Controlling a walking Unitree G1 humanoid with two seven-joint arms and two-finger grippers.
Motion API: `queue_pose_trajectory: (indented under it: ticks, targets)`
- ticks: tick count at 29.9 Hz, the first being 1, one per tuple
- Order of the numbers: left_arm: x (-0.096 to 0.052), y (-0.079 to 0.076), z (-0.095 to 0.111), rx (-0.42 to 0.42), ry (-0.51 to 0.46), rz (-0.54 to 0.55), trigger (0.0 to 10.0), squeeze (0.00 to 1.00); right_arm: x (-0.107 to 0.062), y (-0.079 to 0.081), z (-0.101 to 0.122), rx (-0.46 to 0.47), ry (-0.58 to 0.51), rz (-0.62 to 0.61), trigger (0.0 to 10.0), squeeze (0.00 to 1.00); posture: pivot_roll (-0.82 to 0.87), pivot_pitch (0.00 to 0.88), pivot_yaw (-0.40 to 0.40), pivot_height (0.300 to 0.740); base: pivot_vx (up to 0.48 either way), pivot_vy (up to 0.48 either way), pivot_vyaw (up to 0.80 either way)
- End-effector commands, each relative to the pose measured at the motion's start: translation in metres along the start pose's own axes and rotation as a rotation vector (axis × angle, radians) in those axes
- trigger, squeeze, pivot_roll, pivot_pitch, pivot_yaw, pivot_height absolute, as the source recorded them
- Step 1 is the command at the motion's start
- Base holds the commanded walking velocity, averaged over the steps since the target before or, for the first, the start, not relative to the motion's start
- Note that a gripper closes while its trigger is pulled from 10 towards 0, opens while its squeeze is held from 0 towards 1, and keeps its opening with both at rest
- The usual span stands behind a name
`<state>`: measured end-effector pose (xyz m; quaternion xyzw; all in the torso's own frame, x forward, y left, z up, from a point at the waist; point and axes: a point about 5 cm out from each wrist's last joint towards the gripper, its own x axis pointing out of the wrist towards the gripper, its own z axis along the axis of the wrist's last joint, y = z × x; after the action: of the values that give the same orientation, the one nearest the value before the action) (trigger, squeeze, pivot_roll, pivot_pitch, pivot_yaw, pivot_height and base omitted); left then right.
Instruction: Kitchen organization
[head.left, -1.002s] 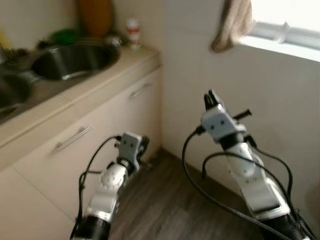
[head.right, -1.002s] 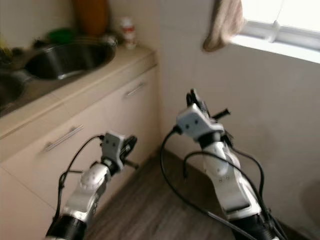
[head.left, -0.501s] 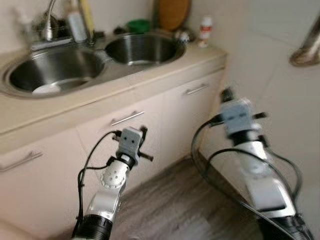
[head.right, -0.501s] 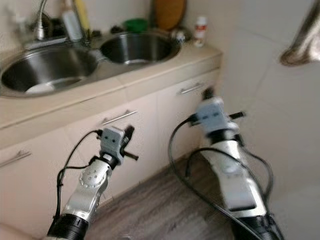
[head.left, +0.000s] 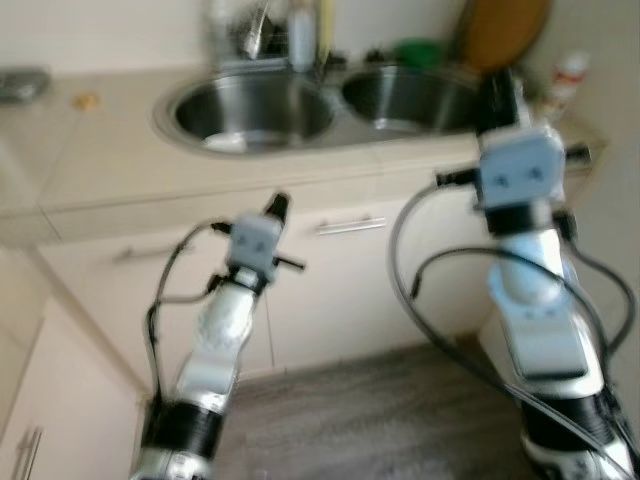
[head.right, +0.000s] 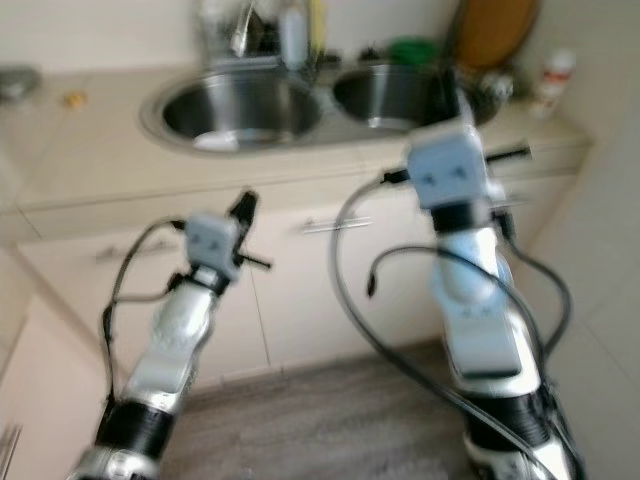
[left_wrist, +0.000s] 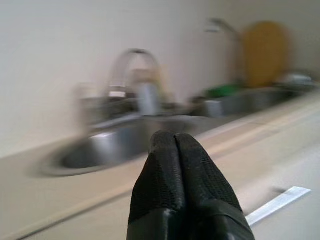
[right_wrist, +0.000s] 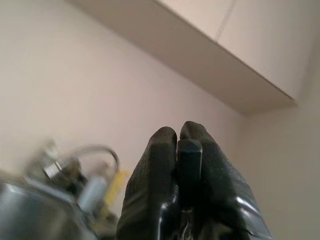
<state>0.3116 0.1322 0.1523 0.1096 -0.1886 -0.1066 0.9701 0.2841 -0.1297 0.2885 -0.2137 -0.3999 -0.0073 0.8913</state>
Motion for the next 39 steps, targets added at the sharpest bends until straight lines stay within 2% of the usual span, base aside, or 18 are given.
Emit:
queue_pose_trajectory:
  ticks: [1,5,20,28,34,39]
  targets:
    - [0.004,-0.008,0.007,-0.004,-0.04,-0.023,10.0,0.0,0.007,-0.012,0.007,0.035,-0.041,-0.057,10.0,0.0,0.07,0.0,-0.035,0.74,0.334,0.0,0.8]
    - [0.007,-0.009,0.008,-0.005,-0.049,-0.023,10.0,0.0,0.014,-0.017,0.001,0.211,0.013,-0.13,10.0,0.0,0.08,0.0,-0.035,0.74,0.334,0.0,0.0]
    - [0.006,-0.011,0.006,-0.003,-0.049,-0.027,10.0,0.0,0.019,-0.024,0.002,0.189,-0.019,-0.15,10.0,0.0,0.08,0.0,-0.033,0.74,0.34,0.0,0.0]
    - [0.005,-0.013,0.005,-0.004,-0.05,-0.032,10.0,0.0,0.028,-0.029,0.005,0.197,-0.043,-0.152,10.0,0.0,0.08,0.0,-0.035,0.74,0.341,0.0,0.0]
    - [0.006,-0.014,0.006,-0.004,-0.056,-0.03,10.0,0.0,0.034,-0.025,0.006,0.193,-0.041,-0.137,10.0,0.0,0.09,0.0,-0.04,0.74,0.341,0.0,0.72]
    - [0.005,-0.014,0.006,-0.003,-0.054,-0.028,10.0,0.0,0.036,-0.028,0.006,0.228,-0.056,-0.16,10.0,0.0,0.09,0.0,-0.042,0.74,0.326,0.0,0.64]
